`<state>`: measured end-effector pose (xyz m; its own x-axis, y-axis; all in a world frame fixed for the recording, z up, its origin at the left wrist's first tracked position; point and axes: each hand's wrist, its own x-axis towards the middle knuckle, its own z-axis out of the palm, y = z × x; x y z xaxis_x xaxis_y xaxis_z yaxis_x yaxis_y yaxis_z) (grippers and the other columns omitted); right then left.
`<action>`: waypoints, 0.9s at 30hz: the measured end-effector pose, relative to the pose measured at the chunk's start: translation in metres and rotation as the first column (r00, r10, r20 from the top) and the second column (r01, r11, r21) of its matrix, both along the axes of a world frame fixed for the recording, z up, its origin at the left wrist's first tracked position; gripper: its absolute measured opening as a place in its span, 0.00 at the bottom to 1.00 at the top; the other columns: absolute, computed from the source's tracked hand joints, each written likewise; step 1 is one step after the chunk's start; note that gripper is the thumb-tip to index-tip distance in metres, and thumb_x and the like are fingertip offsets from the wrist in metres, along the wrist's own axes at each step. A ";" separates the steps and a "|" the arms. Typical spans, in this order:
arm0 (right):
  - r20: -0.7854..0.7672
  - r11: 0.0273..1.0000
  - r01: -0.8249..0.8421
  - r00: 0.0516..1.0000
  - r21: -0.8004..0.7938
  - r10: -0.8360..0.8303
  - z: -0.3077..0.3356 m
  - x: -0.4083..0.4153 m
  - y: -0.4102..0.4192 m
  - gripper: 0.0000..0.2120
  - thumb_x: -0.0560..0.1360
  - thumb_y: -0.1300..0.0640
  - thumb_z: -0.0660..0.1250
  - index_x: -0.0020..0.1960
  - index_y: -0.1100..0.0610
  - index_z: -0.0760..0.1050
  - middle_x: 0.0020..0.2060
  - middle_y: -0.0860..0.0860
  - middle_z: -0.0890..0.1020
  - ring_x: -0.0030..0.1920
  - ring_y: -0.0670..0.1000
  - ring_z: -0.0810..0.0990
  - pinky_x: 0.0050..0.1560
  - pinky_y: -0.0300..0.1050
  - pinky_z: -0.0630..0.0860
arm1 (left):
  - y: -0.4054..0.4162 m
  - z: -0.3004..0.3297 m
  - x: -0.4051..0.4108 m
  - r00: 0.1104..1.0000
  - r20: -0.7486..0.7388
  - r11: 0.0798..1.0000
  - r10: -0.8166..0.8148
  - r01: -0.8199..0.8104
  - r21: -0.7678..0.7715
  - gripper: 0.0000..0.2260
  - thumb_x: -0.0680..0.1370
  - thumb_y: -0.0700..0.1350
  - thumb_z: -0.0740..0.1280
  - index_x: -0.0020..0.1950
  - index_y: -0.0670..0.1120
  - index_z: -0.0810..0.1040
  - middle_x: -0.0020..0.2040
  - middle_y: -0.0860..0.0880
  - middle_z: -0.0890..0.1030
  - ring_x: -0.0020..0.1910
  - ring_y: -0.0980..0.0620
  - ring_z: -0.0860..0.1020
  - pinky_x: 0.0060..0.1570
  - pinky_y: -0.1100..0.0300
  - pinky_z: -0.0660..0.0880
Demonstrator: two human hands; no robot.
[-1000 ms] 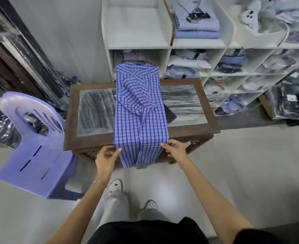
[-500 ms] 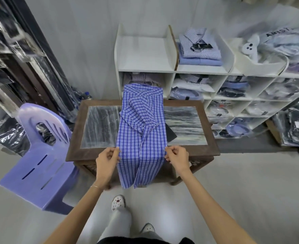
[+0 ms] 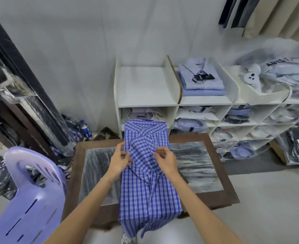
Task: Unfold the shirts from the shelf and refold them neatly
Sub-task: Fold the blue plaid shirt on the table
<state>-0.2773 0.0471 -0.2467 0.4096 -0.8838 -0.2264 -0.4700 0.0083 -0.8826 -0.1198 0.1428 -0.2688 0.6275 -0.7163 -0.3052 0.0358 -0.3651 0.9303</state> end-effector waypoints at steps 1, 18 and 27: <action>-0.010 1.000 0.016 1.000 0.021 -0.016 0.000 0.011 -0.006 0.14 0.76 0.59 0.68 0.60 0.59 0.73 0.50 0.50 0.77 0.50 0.49 0.77 0.56 0.44 0.76 | -0.008 -0.001 0.008 0.999 -0.001 0.999 -0.034 0.034 0.011 0.22 0.80 0.36 0.62 0.72 0.46 0.62 0.44 0.45 0.77 0.39 0.49 0.79 0.35 0.63 0.78; -0.014 0.914 0.284 0.956 0.288 -0.293 -0.015 -0.006 -0.029 0.14 0.74 0.51 0.71 0.43 0.63 0.74 0.39 0.55 0.80 0.41 0.54 0.79 0.44 0.48 0.76 | -0.083 -0.002 0.066 0.784 0.247 0.822 -0.569 0.531 0.207 0.14 0.74 0.56 0.70 0.52 0.50 0.73 0.29 0.51 0.70 0.28 0.56 0.67 0.32 0.62 0.64; -0.016 0.828 0.214 0.971 0.518 -0.240 -0.016 -0.026 -0.005 0.14 0.74 0.50 0.70 0.40 0.60 0.74 0.38 0.59 0.80 0.42 0.63 0.82 0.49 0.55 0.80 | -0.103 0.013 0.062 0.827 0.114 0.834 -0.551 0.548 0.060 0.10 0.79 0.43 0.66 0.42 0.47 0.66 0.32 0.46 0.70 0.33 0.51 0.71 0.36 0.55 0.81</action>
<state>-0.3035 0.0421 -0.2628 0.2337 -0.7158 -0.6581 -0.3562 0.5667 -0.7429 -0.0582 0.0398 -0.2560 0.1655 -0.9475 -0.2736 -0.2898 -0.3119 0.9048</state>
